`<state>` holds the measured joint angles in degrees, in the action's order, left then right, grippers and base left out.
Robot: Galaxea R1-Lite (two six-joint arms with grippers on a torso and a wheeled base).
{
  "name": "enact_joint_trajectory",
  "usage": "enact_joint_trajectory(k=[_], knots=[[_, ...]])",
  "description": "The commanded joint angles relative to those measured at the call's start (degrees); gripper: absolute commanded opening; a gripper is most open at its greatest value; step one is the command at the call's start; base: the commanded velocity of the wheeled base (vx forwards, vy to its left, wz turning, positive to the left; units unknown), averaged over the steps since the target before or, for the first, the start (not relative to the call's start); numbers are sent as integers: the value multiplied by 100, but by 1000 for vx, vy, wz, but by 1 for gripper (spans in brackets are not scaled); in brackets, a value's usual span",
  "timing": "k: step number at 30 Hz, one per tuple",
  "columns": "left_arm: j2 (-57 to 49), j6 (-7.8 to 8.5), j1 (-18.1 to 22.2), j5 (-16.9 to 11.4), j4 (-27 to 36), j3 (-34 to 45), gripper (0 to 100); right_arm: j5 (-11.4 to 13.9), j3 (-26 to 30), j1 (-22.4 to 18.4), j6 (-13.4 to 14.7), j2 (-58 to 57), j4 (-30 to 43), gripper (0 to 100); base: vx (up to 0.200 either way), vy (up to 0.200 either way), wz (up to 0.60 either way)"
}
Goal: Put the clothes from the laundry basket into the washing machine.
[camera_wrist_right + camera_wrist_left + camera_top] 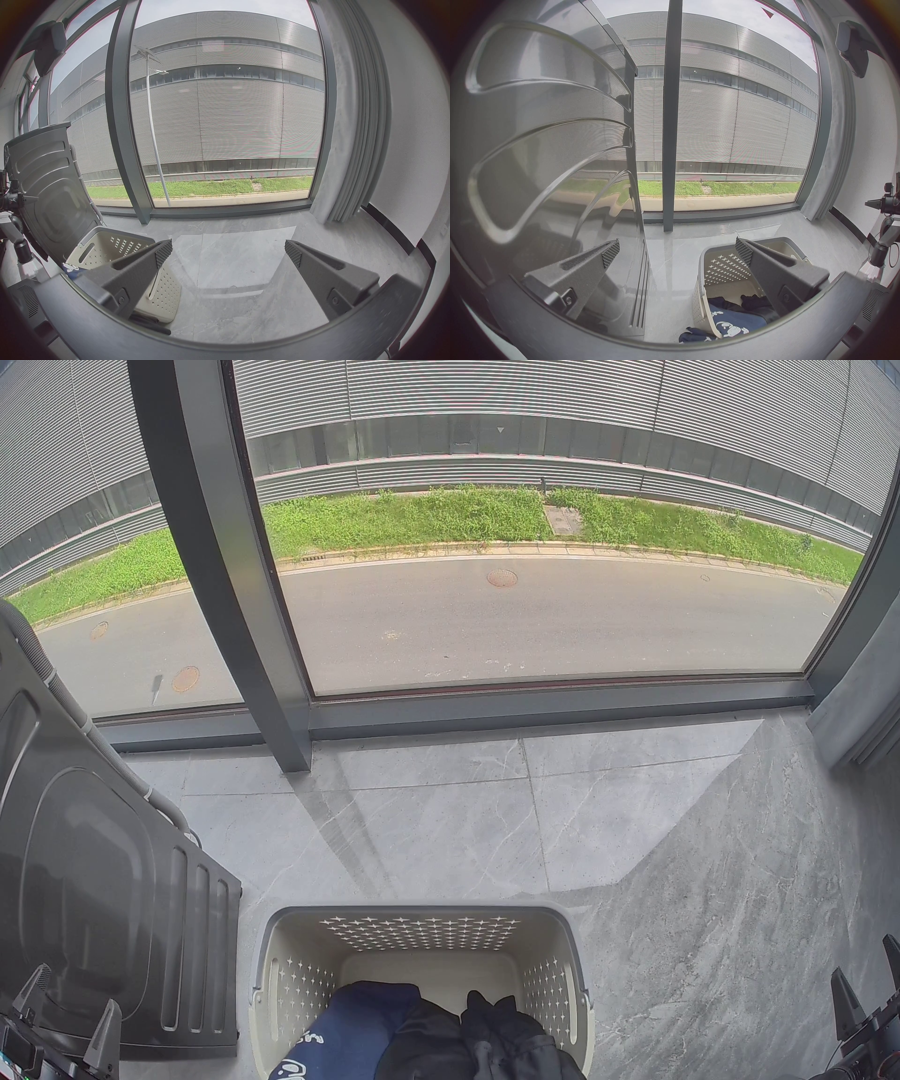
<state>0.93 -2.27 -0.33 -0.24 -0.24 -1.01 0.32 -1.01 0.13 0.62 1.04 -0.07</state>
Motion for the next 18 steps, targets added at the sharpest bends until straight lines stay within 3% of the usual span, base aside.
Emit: enact_joint_trajectory(k=[1,18], knots=[[-93,-2,-2,-2,-2,101,100,3,101,4,-1,-60,-1,100,0,0,0],[-93,-2,-2,-2,-2,101,100,3,101,4,-1,-60,7,100,0,0,0]])
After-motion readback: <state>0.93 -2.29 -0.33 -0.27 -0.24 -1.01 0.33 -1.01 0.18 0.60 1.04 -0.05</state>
